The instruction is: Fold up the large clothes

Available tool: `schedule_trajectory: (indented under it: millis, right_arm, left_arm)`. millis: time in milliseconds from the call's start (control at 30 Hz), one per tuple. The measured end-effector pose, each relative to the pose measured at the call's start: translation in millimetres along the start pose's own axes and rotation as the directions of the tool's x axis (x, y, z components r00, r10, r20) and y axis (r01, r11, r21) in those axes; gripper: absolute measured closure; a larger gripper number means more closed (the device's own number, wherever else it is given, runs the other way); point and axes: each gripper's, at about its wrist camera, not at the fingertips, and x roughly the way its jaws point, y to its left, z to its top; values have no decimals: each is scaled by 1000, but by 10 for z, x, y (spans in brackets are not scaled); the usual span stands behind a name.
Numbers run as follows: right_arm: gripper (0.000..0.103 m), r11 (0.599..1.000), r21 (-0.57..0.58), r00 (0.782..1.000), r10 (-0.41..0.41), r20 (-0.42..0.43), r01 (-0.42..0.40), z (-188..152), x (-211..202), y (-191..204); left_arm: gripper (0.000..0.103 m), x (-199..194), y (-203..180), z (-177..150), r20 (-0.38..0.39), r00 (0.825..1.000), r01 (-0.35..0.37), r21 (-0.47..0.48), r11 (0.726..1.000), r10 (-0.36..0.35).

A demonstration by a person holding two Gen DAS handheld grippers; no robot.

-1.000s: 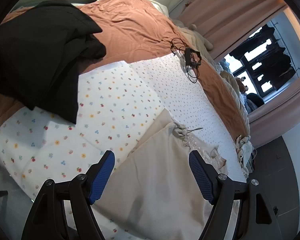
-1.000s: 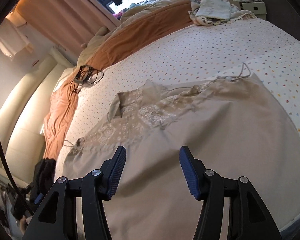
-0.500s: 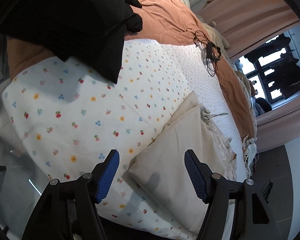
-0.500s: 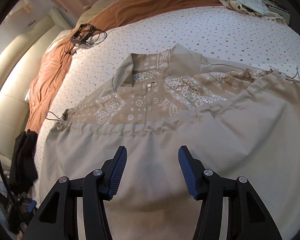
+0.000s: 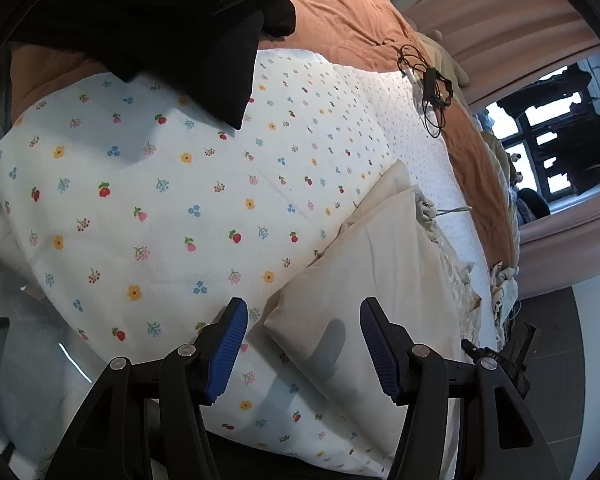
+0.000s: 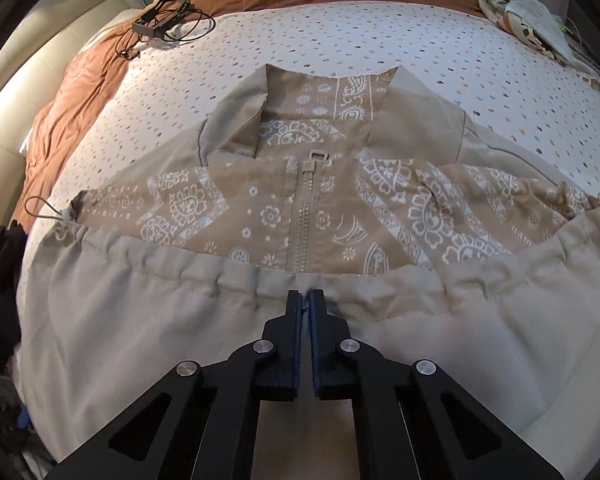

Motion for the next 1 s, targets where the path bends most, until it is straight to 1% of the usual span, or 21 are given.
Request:
schedule_trajectory:
  millis: [100,167,267,400,500,600,800,900,1000]
  right_arm:
    - [101,1000,2,998,-15,61,15,152,-171,-71]
    - [101,1000,11,996,-8,84,7,255,-252,-94]
    - [101,1000,12,997,-8,80,7,356,-224,-84]
    - [101,1000,15,998,-28,52,28,384,12,-26]
    - [101,999,38,999,-16,30,15,343,168,-61]
    - [101,999,32,999,-13,37,12,308,194,-69]
    - [101,1000,19,999,-4,44,3,306,210,-78]
    - [101,1000,25,999,-12,47,11,300,214,-68]
    - [101,999,51,999,0,40,-2,310,217,-105]
  left_arm:
    - [43,-24,-4,-19,-2,1000,11,-9,1000,-11]
    - [43,-44,-12,-32,1,999,44,-18,999,-44]
    - [43,-51,-33,-53,-21,998,60,-18,998,-61]
    - [43,-17,-57,-125,-65,995,74,-29,997,-75]
    - [43,70,-72,-149,-88,993,74,-32,997,-76]
    - [43,210,-52,-157,-122,990,66,-53,996,-72]
    - [43,379,-162,-129,-118,990,79,-42,996,-83]
    - [43,439,-195,-81,-116,988,100,-49,994,-105]
    - [43,467,-220,-61,-113,984,130,-60,990,-136]
